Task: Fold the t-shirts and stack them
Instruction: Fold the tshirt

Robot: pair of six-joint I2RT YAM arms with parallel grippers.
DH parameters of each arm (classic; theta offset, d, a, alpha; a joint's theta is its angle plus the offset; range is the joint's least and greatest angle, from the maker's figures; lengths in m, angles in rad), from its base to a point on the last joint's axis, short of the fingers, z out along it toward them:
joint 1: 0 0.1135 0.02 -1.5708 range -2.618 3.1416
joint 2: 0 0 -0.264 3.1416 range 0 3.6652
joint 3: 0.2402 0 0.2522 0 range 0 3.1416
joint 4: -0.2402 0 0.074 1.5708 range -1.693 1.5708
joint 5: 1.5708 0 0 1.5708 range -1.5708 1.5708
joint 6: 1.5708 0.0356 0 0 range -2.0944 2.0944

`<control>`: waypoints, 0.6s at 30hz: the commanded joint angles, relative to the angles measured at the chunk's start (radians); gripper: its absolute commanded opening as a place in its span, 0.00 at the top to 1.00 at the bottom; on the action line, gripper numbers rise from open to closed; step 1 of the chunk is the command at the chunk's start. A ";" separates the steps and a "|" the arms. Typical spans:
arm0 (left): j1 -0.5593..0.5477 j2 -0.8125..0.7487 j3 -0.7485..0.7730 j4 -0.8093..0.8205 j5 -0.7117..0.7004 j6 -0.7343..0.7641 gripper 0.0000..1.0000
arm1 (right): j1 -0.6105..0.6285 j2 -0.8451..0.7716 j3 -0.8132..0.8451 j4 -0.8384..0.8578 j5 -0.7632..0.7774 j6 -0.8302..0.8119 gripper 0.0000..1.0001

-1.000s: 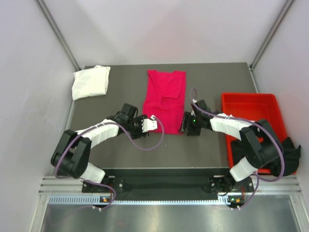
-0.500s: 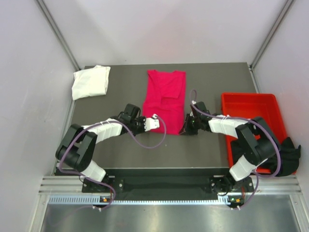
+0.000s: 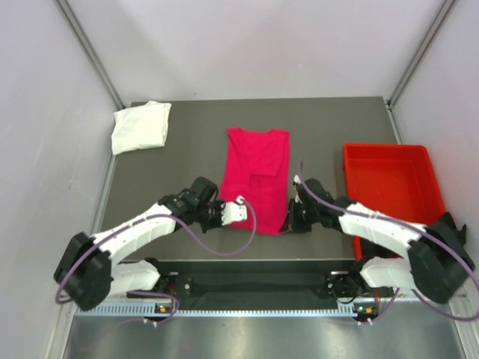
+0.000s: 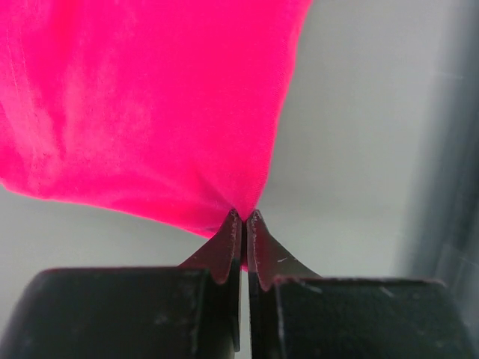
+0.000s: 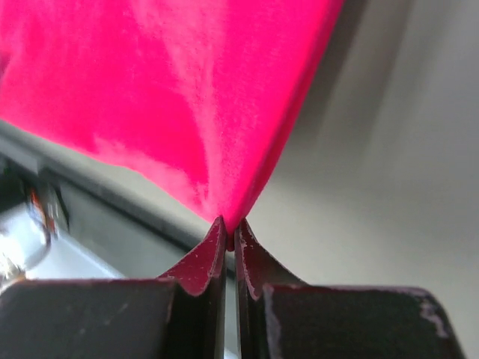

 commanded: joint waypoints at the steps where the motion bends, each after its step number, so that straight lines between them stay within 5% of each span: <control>1: -0.075 -0.136 -0.002 -0.302 0.035 -0.067 1.00 | 0.086 -0.167 -0.054 -0.169 -0.002 0.082 1.00; 5: -0.080 -0.251 0.051 -0.483 0.058 -0.091 1.00 | 0.203 -0.310 -0.045 -0.307 -0.019 0.154 1.00; 9: -0.077 -0.322 0.105 -0.445 -0.082 -0.196 1.00 | 0.197 -0.391 0.010 -0.340 -0.005 0.171 1.00; 12: -0.041 -0.271 0.151 -0.356 -0.176 -0.197 1.00 | 0.087 -0.312 0.076 -0.347 -0.003 0.062 1.00; 18: 0.182 0.017 0.339 -0.218 -0.140 -0.161 1.00 | -0.154 -0.073 0.221 -0.252 -0.043 -0.146 1.00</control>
